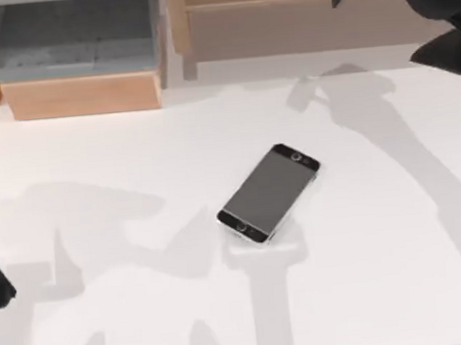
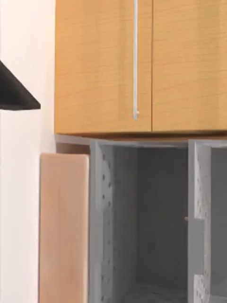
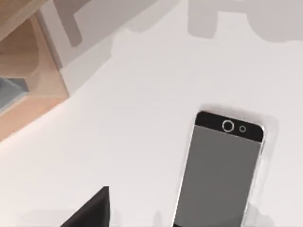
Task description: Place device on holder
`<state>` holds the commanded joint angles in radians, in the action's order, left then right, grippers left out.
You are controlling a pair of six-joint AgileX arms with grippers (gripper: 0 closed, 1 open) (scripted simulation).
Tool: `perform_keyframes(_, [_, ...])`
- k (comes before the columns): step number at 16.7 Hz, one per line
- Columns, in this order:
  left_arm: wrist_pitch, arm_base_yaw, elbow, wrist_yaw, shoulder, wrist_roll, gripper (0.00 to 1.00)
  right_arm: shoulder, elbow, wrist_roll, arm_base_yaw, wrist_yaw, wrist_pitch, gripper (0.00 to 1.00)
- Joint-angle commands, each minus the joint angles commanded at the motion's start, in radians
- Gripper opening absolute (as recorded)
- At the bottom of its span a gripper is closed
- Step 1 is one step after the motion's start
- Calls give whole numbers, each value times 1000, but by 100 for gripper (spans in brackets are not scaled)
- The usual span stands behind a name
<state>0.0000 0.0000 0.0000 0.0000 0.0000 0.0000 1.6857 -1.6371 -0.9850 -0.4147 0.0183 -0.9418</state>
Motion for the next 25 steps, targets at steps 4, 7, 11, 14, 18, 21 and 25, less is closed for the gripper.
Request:
perform_keyframes(4, [0, 0, 0, 0, 0, 0, 100, 370, -310, -176, -101, -9, -201, 100])
perform_keyframes(7, [0, 0, 0, 0, 0, 0, 100, 587, -477, -270, -161, -16, -322, 100])
perform_keyframes(11, [0, 0, 0, 0, 0, 0, 100, 746, -593, -333, -207, -23, -415, 100])
perform_keyframes(14, [0, 0, 0, 0, 0, 0, 100, 760, -604, -339, -211, -24, -424, 100])
perform_keyframes(18, [0, 0, 0, 0, 0, 0, 100, 761, -598, -337, -207, -23, -419, 100])
perform_keyframes(21, [0, 0, 0, 0, 0, 0, 100, 770, -535, -335, -209, -24, -348, 100])
perform_keyframes(25, [0, 0, 0, 0, 0, 0, 100, 796, -406, -338, -211, -25, -183, 100])
